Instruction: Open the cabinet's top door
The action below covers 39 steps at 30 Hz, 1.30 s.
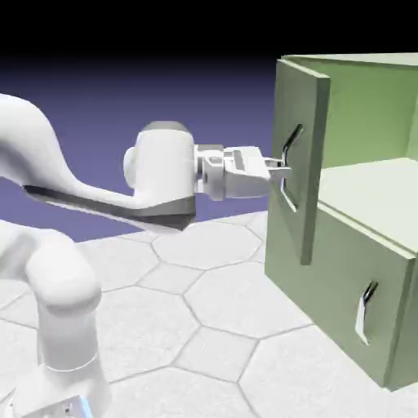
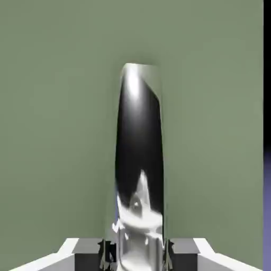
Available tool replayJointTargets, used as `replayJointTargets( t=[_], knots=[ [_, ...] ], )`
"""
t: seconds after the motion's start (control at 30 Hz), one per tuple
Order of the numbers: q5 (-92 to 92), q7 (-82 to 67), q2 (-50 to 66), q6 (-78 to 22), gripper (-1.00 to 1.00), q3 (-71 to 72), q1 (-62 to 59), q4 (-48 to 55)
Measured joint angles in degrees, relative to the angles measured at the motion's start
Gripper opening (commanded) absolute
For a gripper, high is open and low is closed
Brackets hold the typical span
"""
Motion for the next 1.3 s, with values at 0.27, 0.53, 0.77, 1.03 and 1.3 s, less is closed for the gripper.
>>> replayJointTargets(
  t=[0.27,0.53,0.77,1.03,1.3],
  knots=[
    [12.4,-0.1,-6.6,5.9,-1.00,16.1,-16.6,-4.8],
    [25.3,-2.4,-15.3,16.2,-1.00,28.5,-32.3,-7.7],
    [42.5,-18.0,-22.0,13.8,-1.00,30.1,-30.8,-12.6],
    [62.2,-33.4,-30.5,-1.0,-1.00,34.9,-19.2,-17.6],
    [79.4,-39.5,-35.6,-20.9,-1.00,47.9,-6.8,-17.2]
  ],
)
